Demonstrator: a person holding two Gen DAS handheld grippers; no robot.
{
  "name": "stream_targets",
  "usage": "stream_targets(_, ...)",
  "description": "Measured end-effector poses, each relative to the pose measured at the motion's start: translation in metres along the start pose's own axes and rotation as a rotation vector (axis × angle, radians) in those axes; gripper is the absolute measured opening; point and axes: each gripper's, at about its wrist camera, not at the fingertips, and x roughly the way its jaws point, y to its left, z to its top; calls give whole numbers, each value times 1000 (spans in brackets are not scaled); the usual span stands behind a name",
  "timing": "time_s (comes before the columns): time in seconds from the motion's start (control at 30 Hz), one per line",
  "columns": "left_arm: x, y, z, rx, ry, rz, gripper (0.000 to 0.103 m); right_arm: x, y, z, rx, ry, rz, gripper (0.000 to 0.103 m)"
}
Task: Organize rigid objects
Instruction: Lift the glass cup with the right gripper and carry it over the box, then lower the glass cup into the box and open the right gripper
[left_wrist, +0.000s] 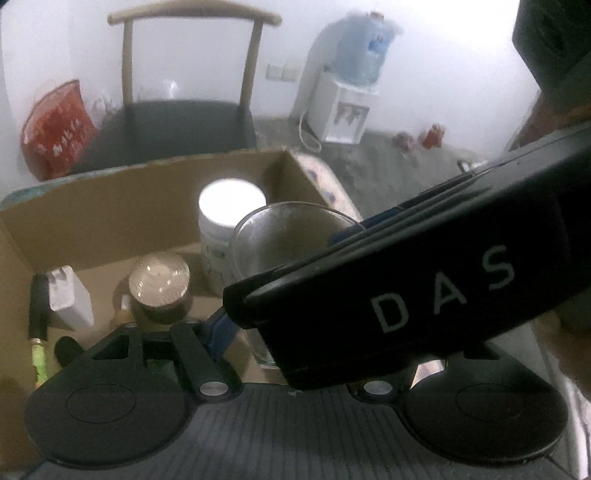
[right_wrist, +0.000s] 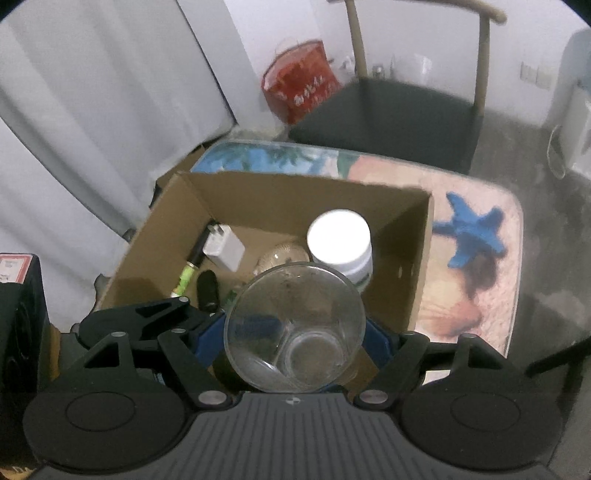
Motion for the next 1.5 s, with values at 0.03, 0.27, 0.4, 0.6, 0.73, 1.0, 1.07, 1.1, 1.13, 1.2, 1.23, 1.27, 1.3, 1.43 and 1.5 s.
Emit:
stream_targets(0.03,5,6,2,0,6,-1,67,4,-2,0,2,11,4,81)
stream_targets(0.27,12,10,2,8,56,24,69,28,-1,-1,-46,69,-27,80)
stream_targets(0.4,8,6,1,-3,69,22,70,41,1,2,-78,99,-67,80)
stream_targets(0.6,9,10,3,-13,61,30,71,52,5,4,-115,131,-106,80)
stream_targets(0.73,8,12,3,-24,62,29,71,55,8,6,-138,147,-133,79)
stream_targets(1.0,4,14,3,-41,42,41,72,50,0,12,-106,134,-127,72)
stream_targets(1.07,1,14,2,-44,34,49,72,44,-2,12,-92,120,-120,72)
stream_targets(1.1,-2,13,2,-47,30,53,73,42,-2,12,-91,108,-124,73)
stream_targets(1.13,-4,13,2,-49,25,57,73,38,-2,12,-91,93,-128,73)
stream_targets(1.2,-10,12,1,-51,11,64,73,29,-2,11,-75,64,-115,73)
stream_targets(1.23,-14,11,0,-52,4,68,74,25,-2,9,-61,52,-106,73)
stream_targets(1.27,-17,10,-1,-52,-3,72,74,19,-2,7,-50,39,-97,73)
stream_targets(1.3,-21,8,-2,-50,-9,75,76,14,-3,5,-42,21,-90,73)
stream_targets(1.43,-36,1,-7,-30,-39,115,79,-6,-1,-6,-18,-36,-74,73)
stream_targets(1.5,-43,-3,-10,-20,-52,133,80,-15,0,-11,0,-61,-57,73)
